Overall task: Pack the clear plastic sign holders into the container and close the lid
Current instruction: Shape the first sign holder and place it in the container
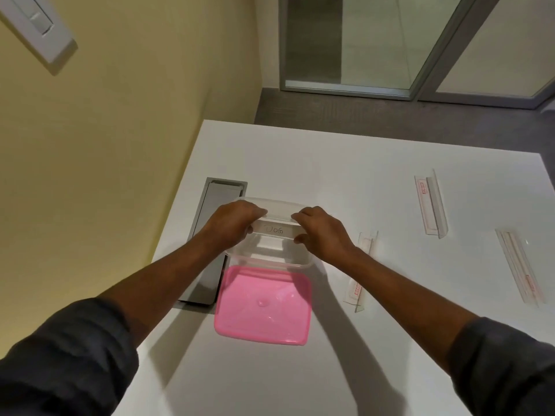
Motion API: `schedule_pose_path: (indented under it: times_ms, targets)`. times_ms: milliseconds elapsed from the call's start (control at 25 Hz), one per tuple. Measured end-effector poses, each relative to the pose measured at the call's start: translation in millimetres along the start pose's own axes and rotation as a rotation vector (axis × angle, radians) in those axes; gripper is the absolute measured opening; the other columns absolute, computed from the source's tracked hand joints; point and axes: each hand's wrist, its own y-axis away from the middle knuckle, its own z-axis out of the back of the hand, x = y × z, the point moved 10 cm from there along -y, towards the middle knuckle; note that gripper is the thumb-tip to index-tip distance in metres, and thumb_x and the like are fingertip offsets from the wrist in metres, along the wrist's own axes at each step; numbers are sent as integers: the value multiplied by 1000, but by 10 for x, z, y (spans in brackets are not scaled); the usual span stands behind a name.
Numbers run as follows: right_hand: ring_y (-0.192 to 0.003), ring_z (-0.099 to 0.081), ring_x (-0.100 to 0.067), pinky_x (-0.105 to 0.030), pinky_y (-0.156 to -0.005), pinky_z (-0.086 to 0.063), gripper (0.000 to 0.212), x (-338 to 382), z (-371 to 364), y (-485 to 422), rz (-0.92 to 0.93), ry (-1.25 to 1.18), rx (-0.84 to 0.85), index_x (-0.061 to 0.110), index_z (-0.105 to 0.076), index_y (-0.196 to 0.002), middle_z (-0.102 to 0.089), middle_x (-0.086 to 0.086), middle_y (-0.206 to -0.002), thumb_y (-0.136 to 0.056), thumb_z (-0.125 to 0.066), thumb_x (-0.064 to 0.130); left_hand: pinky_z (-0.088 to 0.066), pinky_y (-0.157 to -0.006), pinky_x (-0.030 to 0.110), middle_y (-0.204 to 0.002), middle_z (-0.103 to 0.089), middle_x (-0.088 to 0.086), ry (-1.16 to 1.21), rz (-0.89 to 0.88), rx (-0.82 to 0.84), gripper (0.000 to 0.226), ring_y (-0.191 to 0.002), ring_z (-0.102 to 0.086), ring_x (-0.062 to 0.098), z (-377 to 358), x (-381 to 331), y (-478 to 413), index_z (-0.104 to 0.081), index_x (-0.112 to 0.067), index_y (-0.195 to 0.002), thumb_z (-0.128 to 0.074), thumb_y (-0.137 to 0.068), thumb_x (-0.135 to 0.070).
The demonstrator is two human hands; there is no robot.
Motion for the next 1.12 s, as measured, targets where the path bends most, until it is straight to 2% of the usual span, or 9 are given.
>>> schedule_pose_path:
  times_ms: [160, 280, 440, 520, 640, 920, 1120]
  targets:
    - [-108, -61, -36, -44, -67, -58, 36, 2, -336, -231, -15, 77, 61, 7, -63, -117, -67, -9, -113, -86, -79, 15, -63, -69, 43, -107, -79, 8, -47, -17, 36, 48, -86, -74, 26, -298, 213, -128, -74, -14, -128, -79, -83, 2]
    - [-94, -64, -36, -37, -55, -47, 26, 10, -537, -355, -54, 141, 103, 6, -62, -107, -64, -11, -105, -85, -75, 9, -62, -67, 41, -102, -76, 8, -101, -8, 82, 39, -87, -72, 29, -521, 314, -218, -74, -14, -122, -74, -86, 2]
    - [-81, -67, -33, -34, -53, -35, 19, 39, -740, -429, -63, 275, 153, 8, -65, -101, -67, -11, -96, -84, -73, 5, -58, -64, 38, -99, -72, 10, -213, -5, 139, 34, -86, -71, 31, -767, 366, -306, -69, -12, -121, -73, -88, -4]
    - [-74, -66, -31, -33, -50, -30, 20, 32, -809, -437, -74, 333, 162, 9, -66, -93, -67, -10, -88, -78, -75, 1, -54, -62, 37, -99, -71, 9, -253, 15, 158, 37, -87, -71, 30, -858, 393, -329, -68, -13, -119, -78, -85, -5]
    - [-63, -63, -27, -32, -46, -25, 26, 35, -826, -452, -85, 402, 137, 11, -65, -82, -65, -7, -76, -66, -78, -4, -57, -63, 40, -99, -72, 11, -267, 29, 177, 38, -88, -72, 33, -931, 400, -348, -68, -10, -116, -78, -81, 2]
    - [-57, -61, -26, -31, -46, -25, 31, 80, -781, -448, -60, 460, 102, 10, -65, -78, -63, -7, -70, -57, -79, -8, -55, -60, 39, -95, -74, 12, -279, 49, 117, 36, -82, -73, 34, -902, 369, -344, -68, -7, -114, -77, -80, 3]
    - [-55, -60, -28, -30, -46, -25, 36, 81, -710, -464, -61, 358, 28, 8, -64, -77, -63, -10, -69, -53, -81, -13, -58, -62, 39, -97, -76, 15, -240, 43, 55, 43, -80, -74, 32, -877, 367, -331, -69, -3, -120, -82, -80, 4]
